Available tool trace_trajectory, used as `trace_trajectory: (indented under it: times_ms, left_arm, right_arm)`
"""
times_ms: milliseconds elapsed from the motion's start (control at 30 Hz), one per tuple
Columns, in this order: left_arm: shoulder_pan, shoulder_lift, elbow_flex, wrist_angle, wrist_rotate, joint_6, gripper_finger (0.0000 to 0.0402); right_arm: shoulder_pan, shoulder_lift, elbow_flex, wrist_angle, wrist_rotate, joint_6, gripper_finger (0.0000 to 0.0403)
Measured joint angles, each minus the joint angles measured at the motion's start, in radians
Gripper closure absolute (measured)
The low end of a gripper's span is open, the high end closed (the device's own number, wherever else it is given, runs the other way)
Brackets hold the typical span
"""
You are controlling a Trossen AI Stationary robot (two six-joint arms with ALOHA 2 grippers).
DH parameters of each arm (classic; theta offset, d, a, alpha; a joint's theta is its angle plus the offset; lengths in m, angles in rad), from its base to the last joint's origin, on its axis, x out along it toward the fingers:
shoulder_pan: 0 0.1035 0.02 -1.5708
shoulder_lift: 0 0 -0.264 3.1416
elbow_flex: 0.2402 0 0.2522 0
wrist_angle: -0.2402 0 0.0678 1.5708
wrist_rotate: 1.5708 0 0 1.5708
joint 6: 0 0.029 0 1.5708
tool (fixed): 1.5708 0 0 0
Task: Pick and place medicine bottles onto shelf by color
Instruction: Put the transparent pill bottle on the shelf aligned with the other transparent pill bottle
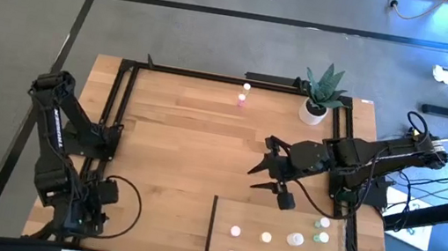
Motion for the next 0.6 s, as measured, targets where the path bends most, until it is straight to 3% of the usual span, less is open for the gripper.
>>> trace_trajectory:
  times_ms: [200, 600]
  left_arm:
    - [-0.02, 0.019, -0.086, 0.108, 0.003, 0.014, 0.0113]
    - [-0.063, 0.032, -0.174, 0.131, 0.083, 0.024, 0.0109]
  right_arm:
    - [0.0, 0.0, 0.0, 0.0, 0.0, 0.0, 0.0228]
    - [0.0, 0.0, 0.0, 0.0, 0.0, -0.002, 0.0228]
